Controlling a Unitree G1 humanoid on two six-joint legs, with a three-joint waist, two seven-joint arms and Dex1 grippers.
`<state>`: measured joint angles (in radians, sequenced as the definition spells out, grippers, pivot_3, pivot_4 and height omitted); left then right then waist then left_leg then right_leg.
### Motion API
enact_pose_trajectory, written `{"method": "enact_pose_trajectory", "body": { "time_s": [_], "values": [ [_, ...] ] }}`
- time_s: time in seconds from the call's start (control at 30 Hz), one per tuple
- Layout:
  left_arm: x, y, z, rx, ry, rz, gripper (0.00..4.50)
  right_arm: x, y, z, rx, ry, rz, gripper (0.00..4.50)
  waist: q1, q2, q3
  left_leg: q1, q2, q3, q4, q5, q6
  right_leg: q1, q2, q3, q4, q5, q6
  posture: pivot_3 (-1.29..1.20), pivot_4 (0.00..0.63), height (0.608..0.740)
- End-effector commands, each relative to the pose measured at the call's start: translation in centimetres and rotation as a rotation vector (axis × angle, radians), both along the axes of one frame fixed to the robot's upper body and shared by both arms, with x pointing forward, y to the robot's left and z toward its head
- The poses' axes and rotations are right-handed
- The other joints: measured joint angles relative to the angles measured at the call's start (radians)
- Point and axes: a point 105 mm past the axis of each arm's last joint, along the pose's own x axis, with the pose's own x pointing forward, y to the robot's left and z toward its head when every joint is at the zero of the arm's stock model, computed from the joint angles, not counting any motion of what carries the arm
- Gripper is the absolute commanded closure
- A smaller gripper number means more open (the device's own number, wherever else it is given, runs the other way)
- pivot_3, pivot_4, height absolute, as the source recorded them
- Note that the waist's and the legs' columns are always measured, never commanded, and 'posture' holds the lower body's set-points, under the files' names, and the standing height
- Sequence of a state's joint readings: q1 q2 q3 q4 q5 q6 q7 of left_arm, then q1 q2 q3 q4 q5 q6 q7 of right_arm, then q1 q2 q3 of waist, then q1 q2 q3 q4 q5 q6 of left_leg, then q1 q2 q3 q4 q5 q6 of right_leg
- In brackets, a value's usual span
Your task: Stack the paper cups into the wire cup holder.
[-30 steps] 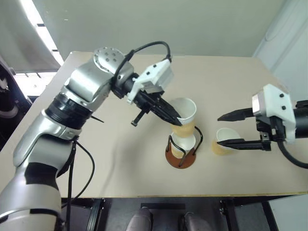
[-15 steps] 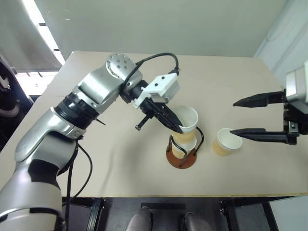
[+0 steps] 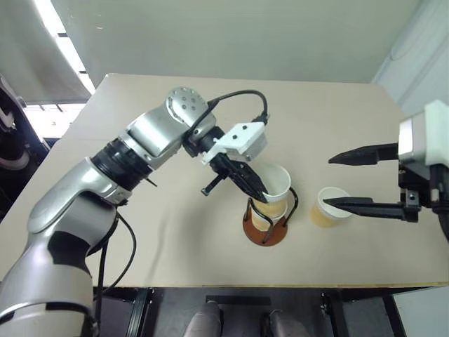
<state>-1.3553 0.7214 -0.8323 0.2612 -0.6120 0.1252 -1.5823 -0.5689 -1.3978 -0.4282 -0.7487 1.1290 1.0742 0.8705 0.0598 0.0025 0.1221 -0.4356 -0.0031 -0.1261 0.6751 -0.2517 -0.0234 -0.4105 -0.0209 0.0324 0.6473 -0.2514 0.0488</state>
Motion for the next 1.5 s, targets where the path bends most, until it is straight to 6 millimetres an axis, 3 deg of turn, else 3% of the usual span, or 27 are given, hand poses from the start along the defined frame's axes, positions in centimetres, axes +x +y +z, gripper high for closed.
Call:
{"method": "enact_pose_trajectory", "body": {
  "time_s": [0.03, 0.13, 0.23, 0.47, 0.6, 0.83, 0.97, 1.17, 1.5],
  "values": [
    [-0.1, -0.1, 0.2, 0.012, -0.056, -0.048, 4.48, 0.0, -0.1, 0.9, 0.004, -0.043, -0.013, 1.36, 0.001, 0.000, 0.000, 0.000, 0.000, 0.000, 0.001, 0.000, 0.000, 0.000, 0.000, 0.000, 0.000, 0.000, 0.000, 0.00, 0.150, 0.740],
    [0.0, -0.3, 0.0, 0.005, -0.060, -0.048, 4.48, 0.0, -0.2, 0.9, 0.004, -0.040, -0.017, 1.36, 0.002, 0.000, 0.000, -0.001, 0.000, 0.000, 0.002, 0.000, 0.001, 0.000, 0.000, 0.000, 0.001, 0.000, 0.001, 0.00, 0.150, 0.740],
    [0.1, -0.7, 0.4, -0.029, -0.039, -0.038, 3.82, 0.1, -0.3, 0.8, 0.004, -0.038, -0.019, 1.36, 0.002, 0.000, 0.000, -0.001, 0.000, 0.000, 0.004, -0.001, 0.001, 0.000, 0.000, 0.000, 0.001, 0.000, 0.001, 0.00, 0.150, 0.740],
    [-0.4, -1.3, 2.4, -0.122, 0.015, -0.031, 1.39, 0.1, -0.5, 0.7, 0.005, -0.033, -0.022, 1.36, 0.004, 0.000, 0.000, -0.002, 0.000, 0.001, 0.006, -0.001, 0.002, 0.000, 0.000, 0.000, 0.002, 0.001, 0.002, 0.00, 0.150, 0.740],
    [-0.2, -1.3, 4.8, -0.213, 0.058, 0.012, 0.03, 0.6, -0.8, 0.3, 0.013, -0.036, -0.036, 1.36, 0.007, 0.000, 0.000, -0.002, 0.000, 0.001, 0.007, -0.001, 0.002, 0.000, 0.000, 0.000, 0.003, 0.001, 0.002, 0.00, 0.150, 0.740],
    [0.7, 0.9, 7.1, -0.306, 0.087, 0.133, 0.03, 2.3, -2.5, -4.2, -0.150, 0.004, -0.088, 1.36, 0.007, 0.000, 0.000, -0.001, 0.000, 0.001, 0.008, -0.001, 0.002, 0.001, 0.000, 0.001, 0.004, 0.001, 0.003, 0.00, 0.150, 0.740],
    [0.3, 4.0, 6.2, -0.255, 0.064, 0.211, 0.03, 4.0, -4.6, -7.4, -0.323, 0.012, -0.112, 1.36, -0.002, 0.001, 0.000, 0.000, 0.000, 0.002, 0.008, -0.002, 0.003, 0.000, 0.000, 0.001, 0.005, 0.001, 0.003, 0.00, 0.150, 0.740],
    [0.0, 6.7, 4.6, -0.185, 0.012, 0.285, 0.03, 5.0, -5.3, -9.5, -0.383, 0.024, -0.073, 1.36, -0.001, 0.001, -0.001, 0.000, 0.000, 0.002, 0.009, -0.002, 0.003, 0.001, 0.000, 0.001, 0.005, 0.002, 0.003, 0.00, 0.150, 0.740],
    [0.5, 7.5, 3.8, -0.221, 0.002, 0.390, 0.03, 6.6, -6.0, -12.4, -0.468, 0.078, -0.015, 1.36, -0.005, 0.000, -0.001, 0.001, 0.000, 0.002, 0.012, -0.002, 0.004, 0.001, 0.000, 0.001, 0.007, 0.002, 0.003, 0.00, 0.150, 0.740]
  ]
}}
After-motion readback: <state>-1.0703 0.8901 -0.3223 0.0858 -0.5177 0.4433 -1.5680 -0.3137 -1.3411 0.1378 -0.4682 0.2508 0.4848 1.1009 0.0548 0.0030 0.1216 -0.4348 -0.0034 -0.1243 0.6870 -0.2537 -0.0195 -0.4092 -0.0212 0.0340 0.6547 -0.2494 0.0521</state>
